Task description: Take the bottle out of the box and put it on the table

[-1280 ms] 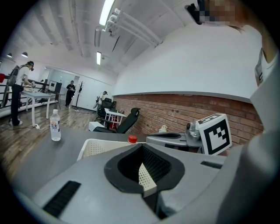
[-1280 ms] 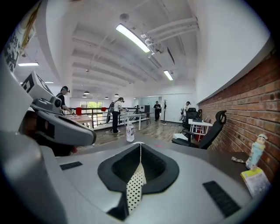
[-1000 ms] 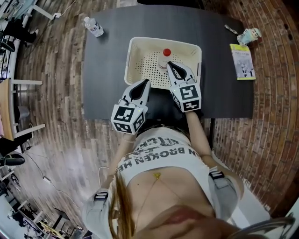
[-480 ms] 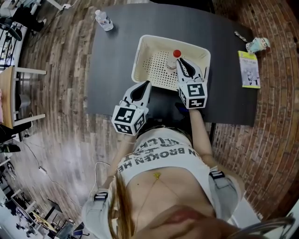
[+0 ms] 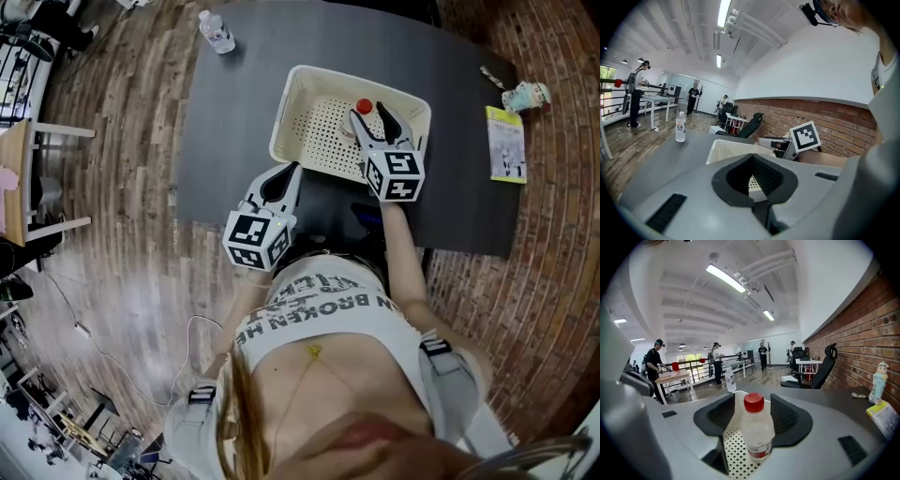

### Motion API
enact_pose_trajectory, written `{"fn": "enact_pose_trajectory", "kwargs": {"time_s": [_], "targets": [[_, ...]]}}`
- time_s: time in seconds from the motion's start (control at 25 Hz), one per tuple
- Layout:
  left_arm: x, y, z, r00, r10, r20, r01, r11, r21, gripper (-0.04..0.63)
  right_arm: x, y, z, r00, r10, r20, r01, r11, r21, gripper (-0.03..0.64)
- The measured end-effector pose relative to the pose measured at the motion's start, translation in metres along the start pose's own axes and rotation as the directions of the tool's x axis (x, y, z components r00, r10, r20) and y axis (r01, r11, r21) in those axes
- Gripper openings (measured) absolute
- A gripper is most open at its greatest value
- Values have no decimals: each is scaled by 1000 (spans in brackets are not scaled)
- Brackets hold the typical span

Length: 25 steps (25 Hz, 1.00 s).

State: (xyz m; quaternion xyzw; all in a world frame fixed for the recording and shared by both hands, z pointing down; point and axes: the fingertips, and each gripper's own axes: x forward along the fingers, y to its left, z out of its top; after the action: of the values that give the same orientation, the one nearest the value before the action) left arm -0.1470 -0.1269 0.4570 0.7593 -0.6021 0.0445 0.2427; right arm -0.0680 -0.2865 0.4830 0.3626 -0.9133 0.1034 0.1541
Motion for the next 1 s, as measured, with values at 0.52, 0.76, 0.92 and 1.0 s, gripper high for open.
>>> {"fn": "enact_pose_trajectory", "kwargs": {"time_s": [0.52, 0.76, 0.92, 1.0], "targets": [[-20, 22, -8, 998, 70, 5, -70, 997, -40, 5, 24, -3, -4, 1000, 4, -1, -4, 994, -114, 160], [-23, 25, -3, 997, 69, 26, -68, 997, -41, 5, 24, 1, -5, 1000, 9, 20, -7, 994, -110, 160], [-21, 23, -1, 998, 50, 34, -49, 998, -36, 5, 25, 2, -6, 999, 14, 33, -11, 995, -98, 158], [-19, 20, -2, 999, 39, 34, -38, 999, -35, 5, 24, 1, -7, 999, 21, 36, -18, 996, -91, 158]]}}
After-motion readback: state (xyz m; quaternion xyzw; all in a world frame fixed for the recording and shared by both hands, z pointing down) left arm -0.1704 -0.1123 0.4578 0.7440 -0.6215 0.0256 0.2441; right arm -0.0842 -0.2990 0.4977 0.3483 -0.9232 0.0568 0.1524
